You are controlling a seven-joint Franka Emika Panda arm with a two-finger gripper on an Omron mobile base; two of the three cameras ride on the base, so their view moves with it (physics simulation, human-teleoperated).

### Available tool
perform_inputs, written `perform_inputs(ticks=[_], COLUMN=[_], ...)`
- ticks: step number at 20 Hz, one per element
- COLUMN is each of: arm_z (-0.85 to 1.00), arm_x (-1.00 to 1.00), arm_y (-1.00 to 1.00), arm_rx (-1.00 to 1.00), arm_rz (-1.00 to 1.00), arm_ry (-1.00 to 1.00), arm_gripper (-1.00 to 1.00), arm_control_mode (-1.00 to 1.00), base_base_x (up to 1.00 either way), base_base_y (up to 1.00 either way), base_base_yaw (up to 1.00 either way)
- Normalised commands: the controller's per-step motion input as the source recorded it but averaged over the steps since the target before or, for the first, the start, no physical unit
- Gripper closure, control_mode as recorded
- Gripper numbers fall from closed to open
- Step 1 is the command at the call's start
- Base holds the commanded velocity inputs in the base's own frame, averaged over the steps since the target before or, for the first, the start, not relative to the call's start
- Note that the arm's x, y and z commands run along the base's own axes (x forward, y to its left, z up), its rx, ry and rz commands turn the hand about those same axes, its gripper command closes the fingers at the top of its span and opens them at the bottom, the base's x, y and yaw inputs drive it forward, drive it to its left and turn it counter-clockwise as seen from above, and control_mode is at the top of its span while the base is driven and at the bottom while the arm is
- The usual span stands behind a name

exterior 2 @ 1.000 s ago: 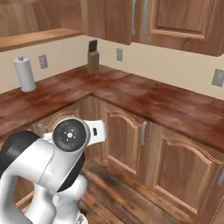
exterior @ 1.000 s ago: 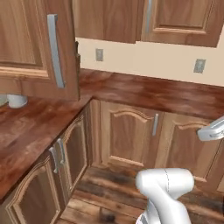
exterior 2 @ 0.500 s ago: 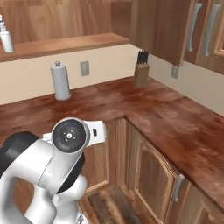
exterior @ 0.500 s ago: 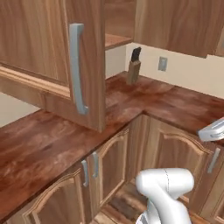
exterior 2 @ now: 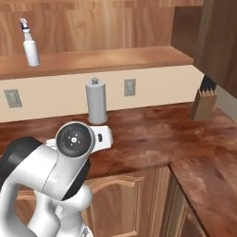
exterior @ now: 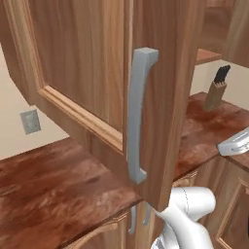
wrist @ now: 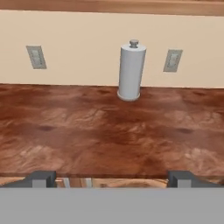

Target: Move the cutting board and knife to the sink. Then move spray from the cabinet to the counter.

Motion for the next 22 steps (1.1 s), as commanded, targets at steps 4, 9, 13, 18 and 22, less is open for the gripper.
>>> perform_inputs(ticks=[4,9,13,18,22], arm_z=[0.00,0.00,0.00,0.00,0.00], arm_x=[0.00,0.00,0.00,0.00,0.00], arm_y=[0.00,0.00,0.00,0.00,0.00], arm_rx=[0.00,0.00,0.00,0.00,0.00], arm_rz=[0.00,0.00,0.00,0.00,0.00], arm_ry=[0.00,0.00,0.00,0.00,0.00], arm_gripper=[-1.00,-1.00,-1.00,-1.00,-1.00], arm_control_mode=[1.00,1.00,1.00,1.00,1.00], base_base_x=[0.96,1.00,1.00,0.97,0.68], base_base_y=[0.32,0.43,0.51,0.63,0.60], base_base_yaw=[0.28,0.22,0.20,0.23,0.53])
